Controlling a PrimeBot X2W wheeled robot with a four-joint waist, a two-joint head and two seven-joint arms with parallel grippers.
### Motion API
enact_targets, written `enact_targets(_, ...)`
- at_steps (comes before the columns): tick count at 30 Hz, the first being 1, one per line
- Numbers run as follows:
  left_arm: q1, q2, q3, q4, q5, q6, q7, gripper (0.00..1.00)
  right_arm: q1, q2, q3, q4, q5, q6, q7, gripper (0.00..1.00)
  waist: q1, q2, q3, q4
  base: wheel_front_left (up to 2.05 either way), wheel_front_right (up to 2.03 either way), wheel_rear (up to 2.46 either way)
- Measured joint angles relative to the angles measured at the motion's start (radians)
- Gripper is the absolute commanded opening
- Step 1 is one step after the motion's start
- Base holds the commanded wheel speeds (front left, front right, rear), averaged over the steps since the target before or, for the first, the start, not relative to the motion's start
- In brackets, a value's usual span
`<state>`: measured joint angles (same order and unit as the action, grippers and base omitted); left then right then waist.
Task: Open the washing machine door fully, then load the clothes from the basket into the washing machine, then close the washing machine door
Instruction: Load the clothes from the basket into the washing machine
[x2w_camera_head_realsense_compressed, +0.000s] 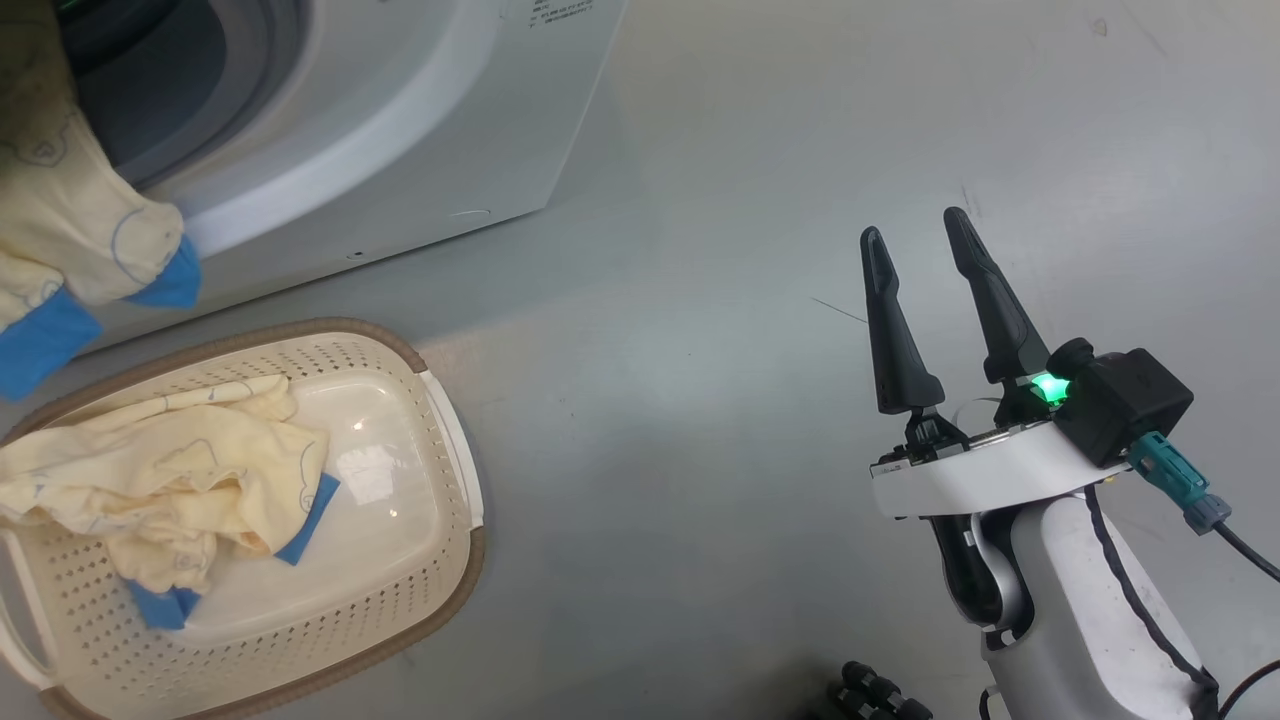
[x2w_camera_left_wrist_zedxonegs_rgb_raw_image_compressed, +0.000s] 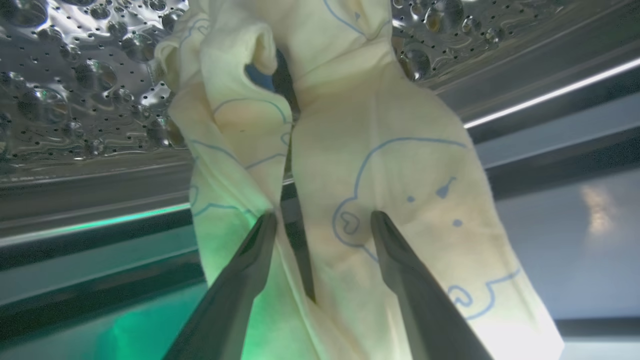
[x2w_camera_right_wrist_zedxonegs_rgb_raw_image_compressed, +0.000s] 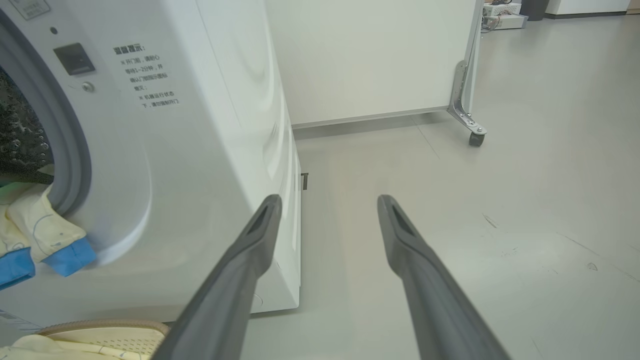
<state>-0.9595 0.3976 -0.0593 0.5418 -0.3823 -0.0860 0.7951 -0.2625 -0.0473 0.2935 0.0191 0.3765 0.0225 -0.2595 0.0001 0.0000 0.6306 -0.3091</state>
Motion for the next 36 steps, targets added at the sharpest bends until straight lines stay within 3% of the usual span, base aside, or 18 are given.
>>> enact_targets(5,-0.023,0.003,-0.001,0.013,0.0,0.008,0.059,1.0,0.0,0.0,0.002,0.0,0.0,0.0,0.0,1.0,0.0,0.0,0.003,-0.006,0.0,0.0,0.0)
enact_targets(6,-0.029,0.003,0.0,0.018,0.0,0.011,0.068,0.95,0.0,0.0,0.004,0.0,0.001,0.0,0.0,1.0,0.0,0.0,0.004,-0.007,0.0,0.0,0.0)
enact_targets(9,-0.039,0.006,-0.004,0.024,0.001,0.012,0.09,0.28,0.0,0.001,0.008,0.0,0.001,-0.006,0.0,1.0,0.0,0.0,0.005,-0.009,0.0,0.0,0.0)
enact_targets(10,-0.041,0.007,-0.005,0.026,0.002,0.016,0.096,0.0,-0.001,0.001,0.009,0.0,0.002,-0.007,0.0,1.0,0.0,0.0,0.005,-0.01,0.0,0.0,0.0)
enact_targets(19,-0.053,0.007,-0.008,0.03,0.004,0.028,0.138,0.0,-0.003,0.001,0.012,0.0,0.002,-0.007,0.0,1.0,0.0,0.0,0.005,-0.011,0.0,0.0,0.0)
enact_targets(26,-0.111,0.014,-0.018,-0.021,0.006,0.012,0.107,0.0,-0.016,0.001,0.012,-0.002,0.003,-0.007,0.0,1.0,0.0,0.0,0.011,-0.007,0.0,0.0,0.0)
enact_targets(36,-0.183,0.128,-0.044,-0.102,0.141,0.009,-0.042,0.0,-0.023,0.002,0.029,-0.014,0.013,-0.007,0.0,1.0,-0.0001,0.0,0.03,-0.011,0.0,0.0,0.0)
